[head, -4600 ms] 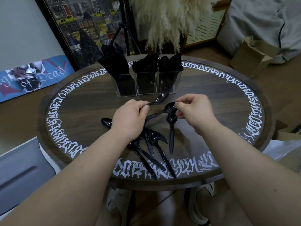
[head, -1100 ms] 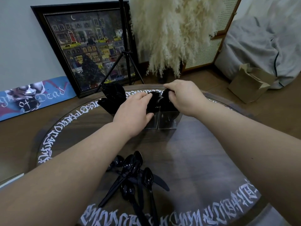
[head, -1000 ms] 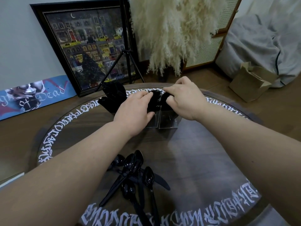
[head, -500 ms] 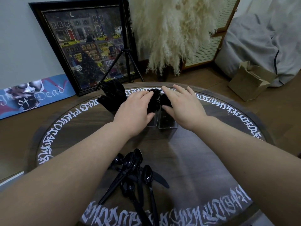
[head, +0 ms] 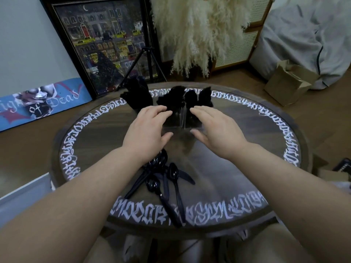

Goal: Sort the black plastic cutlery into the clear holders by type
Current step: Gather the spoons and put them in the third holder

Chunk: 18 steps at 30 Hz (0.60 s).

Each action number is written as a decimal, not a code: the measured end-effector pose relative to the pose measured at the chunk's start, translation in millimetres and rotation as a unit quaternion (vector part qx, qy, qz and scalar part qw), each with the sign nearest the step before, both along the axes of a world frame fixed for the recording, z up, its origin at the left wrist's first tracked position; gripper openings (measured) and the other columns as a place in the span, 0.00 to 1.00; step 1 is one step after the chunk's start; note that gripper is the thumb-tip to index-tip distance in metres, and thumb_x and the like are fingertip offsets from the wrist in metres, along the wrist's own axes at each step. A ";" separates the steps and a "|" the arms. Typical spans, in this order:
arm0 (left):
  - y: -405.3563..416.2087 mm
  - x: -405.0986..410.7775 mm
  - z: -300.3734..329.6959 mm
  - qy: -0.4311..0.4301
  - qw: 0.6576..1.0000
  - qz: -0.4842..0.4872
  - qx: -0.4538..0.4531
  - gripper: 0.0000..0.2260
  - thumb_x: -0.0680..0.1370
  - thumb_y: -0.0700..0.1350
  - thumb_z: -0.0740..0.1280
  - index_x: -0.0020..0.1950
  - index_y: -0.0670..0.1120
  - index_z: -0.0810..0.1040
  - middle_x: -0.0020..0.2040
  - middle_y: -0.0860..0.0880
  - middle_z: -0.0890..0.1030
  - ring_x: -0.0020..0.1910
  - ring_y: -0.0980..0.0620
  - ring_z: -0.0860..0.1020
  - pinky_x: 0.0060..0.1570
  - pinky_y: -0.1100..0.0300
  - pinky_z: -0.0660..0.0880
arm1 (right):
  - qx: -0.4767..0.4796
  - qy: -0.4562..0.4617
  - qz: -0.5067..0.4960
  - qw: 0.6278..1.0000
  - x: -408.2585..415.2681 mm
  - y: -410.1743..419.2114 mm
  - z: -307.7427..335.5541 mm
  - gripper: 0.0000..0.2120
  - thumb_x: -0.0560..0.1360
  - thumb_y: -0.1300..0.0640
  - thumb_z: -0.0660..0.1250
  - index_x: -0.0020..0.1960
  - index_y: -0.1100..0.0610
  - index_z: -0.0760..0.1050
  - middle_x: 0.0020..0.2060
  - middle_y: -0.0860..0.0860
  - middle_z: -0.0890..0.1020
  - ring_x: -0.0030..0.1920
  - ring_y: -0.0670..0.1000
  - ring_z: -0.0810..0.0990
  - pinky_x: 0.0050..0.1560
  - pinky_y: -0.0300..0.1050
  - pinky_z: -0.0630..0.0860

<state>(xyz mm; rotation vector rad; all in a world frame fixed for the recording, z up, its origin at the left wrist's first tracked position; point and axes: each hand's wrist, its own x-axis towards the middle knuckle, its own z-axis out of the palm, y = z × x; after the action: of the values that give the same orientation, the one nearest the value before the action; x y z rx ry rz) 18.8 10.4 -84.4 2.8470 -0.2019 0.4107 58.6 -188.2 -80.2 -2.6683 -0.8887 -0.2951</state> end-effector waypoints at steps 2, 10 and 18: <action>4.9 -19.0 -9.0 0.037 0.999 0.011 -0.002 0.25 0.75 0.51 0.70 0.71 0.49 0.70 0.70 0.51 0.69 0.70 0.49 0.63 0.68 0.55 0.63 | -0.003 0.028 0.009 1.000 -18.1 3.0 -9.7 0.26 0.76 0.52 0.67 0.72 0.56 0.66 0.69 0.53 0.71 0.68 0.54 0.70 0.65 0.49 0.69; 22.4 -72.3 -40.2 0.173 0.981 0.082 0.006 0.27 0.75 0.55 0.69 0.72 0.52 0.67 0.68 0.52 0.69 0.66 0.50 0.69 0.62 0.55 0.69 | -0.043 0.162 -0.016 0.986 -57.0 14.8 -54.4 0.25 0.76 0.45 0.65 0.69 0.54 0.69 0.60 0.51 0.76 0.59 0.52 0.76 0.59 0.49 0.73; 21.5 -68.6 -54.9 0.213 0.965 0.146 -0.039 0.24 0.73 0.55 0.71 0.67 0.51 0.70 0.60 0.51 0.74 0.55 0.50 0.76 0.52 0.55 0.75 | -0.107 0.220 -0.090 0.965 -57.3 43.1 -69.4 0.29 0.70 0.37 0.69 0.63 0.54 0.71 0.56 0.52 0.75 0.54 0.54 0.76 0.51 0.48 0.76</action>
<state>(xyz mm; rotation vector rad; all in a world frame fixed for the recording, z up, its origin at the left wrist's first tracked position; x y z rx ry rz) -49.8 31.9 -139.3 2.8058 0.3114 -0.1466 1.3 -145.1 -149.6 -2.8425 -0.5661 0.3675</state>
